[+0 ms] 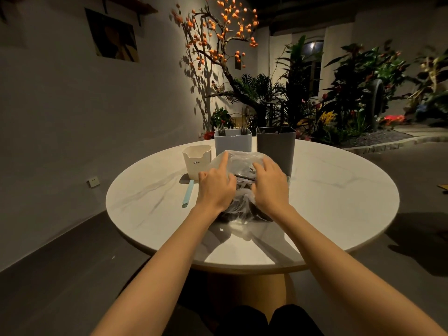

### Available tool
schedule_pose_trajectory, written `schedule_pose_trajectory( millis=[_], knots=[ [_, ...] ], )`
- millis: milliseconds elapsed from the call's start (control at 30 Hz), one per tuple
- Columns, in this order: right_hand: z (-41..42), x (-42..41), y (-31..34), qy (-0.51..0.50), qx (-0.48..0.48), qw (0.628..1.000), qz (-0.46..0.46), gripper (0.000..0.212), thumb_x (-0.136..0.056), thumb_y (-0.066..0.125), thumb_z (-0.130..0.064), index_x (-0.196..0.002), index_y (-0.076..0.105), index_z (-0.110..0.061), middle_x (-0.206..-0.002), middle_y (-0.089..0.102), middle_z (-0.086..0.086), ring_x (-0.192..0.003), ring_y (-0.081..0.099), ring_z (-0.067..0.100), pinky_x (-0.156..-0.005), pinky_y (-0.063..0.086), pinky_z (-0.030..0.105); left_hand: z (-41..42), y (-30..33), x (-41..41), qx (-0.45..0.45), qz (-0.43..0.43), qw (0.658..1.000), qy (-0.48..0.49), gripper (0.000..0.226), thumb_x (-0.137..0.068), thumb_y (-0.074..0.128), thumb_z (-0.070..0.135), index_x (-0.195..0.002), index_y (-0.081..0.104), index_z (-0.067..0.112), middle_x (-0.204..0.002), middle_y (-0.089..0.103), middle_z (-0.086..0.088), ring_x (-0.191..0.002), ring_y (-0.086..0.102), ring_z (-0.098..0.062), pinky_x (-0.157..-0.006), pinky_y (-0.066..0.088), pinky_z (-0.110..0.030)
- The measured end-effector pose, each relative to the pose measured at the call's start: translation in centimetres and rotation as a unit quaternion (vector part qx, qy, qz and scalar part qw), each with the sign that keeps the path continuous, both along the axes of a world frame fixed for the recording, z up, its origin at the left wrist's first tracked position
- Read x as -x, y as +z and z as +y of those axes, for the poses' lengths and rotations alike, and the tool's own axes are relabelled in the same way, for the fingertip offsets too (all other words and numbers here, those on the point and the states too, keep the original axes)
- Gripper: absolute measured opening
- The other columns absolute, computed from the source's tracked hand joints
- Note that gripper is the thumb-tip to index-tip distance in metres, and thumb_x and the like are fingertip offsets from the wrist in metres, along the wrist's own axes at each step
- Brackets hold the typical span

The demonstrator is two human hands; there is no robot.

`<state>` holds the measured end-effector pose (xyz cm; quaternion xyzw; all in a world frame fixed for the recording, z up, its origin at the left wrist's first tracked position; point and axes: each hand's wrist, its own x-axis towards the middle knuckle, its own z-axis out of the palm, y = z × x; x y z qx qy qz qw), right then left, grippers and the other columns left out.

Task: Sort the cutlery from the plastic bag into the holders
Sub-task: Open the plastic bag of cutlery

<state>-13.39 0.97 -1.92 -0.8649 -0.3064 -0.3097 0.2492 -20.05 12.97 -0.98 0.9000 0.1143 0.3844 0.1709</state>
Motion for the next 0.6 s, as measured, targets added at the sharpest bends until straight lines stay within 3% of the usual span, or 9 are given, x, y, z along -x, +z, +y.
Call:
schedule_pose_trajectory(
  millis=[167, 300, 467, 533, 600],
  knots=[
    [-2.0, -1.4, 0.2, -0.043, -0.017, 0.997, 0.069, 0.042, -0.09, 0.058, -0.006, -0.131, 0.054, -0.016, -0.139, 0.048, 0.003, -0.127, 0.038, 0.026, -0.098, 0.034, 0.035, 2.1, -0.1, 0.9, -0.046, 0.002, 0.998, 0.031, 0.039, -0.093, 0.048, 0.024, -0.129, 0.06, 0.03, -0.082, 0.061, -0.003, -0.087, 0.05, -0.019, -0.077, 0.018, -0.03],
    [-1.8, -1.9, 0.2, -0.052, -0.072, 0.995, 0.043, 0.026, -0.09, 0.061, -0.01, -0.116, 0.068, -0.012, -0.118, 0.058, 0.008, -0.111, 0.044, 0.026, -0.09, 0.036, 0.032, 2.6, 0.8, 1.2, -0.079, -0.004, 0.997, -0.003, 0.022, -0.088, 0.066, 0.032, -0.109, 0.07, 0.031, -0.083, 0.067, 0.005, -0.093, 0.044, -0.012, -0.077, 0.016, -0.031],
    [-1.1, -0.7, 0.9, 0.145, -0.144, 0.979, 0.009, 0.016, -0.081, 0.07, 0.002, -0.095, 0.074, -0.005, -0.098, 0.069, 0.011, -0.093, 0.061, 0.025, -0.082, 0.049, 0.031, 0.7, 1.3, 0.6, -0.051, -0.004, 0.975, -0.215, 0.026, -0.08, 0.074, 0.002, -0.105, 0.072, 0.011, -0.097, 0.072, -0.004, -0.083, 0.063, -0.016, -0.081, 0.055, -0.036],
    [-1.3, -0.5, 1.1, 0.207, -0.129, 0.969, 0.041, 0.016, -0.082, 0.069, 0.001, -0.097, 0.074, -0.004, -0.099, 0.07, 0.012, -0.091, 0.063, 0.024, -0.083, 0.055, 0.033, 0.2, 1.4, 0.5, -0.026, 0.013, 0.971, -0.238, 0.029, -0.079, 0.077, 0.007, -0.108, 0.072, 0.01, -0.1, 0.072, -0.005, -0.084, 0.066, -0.013, -0.081, 0.058, -0.032],
    [-1.6, -1.2, 1.0, 0.203, -0.084, 0.973, 0.071, 0.023, -0.086, 0.066, -0.004, -0.109, 0.071, -0.004, -0.111, 0.069, 0.013, -0.103, 0.062, 0.026, -0.092, 0.051, 0.037, 0.0, 1.5, 0.7, -0.021, 0.046, 0.967, -0.251, 0.046, -0.075, 0.082, 0.023, -0.117, 0.068, 0.012, -0.112, 0.07, -0.004, -0.096, 0.064, -0.01, -0.09, 0.054, -0.03]
  ],
)
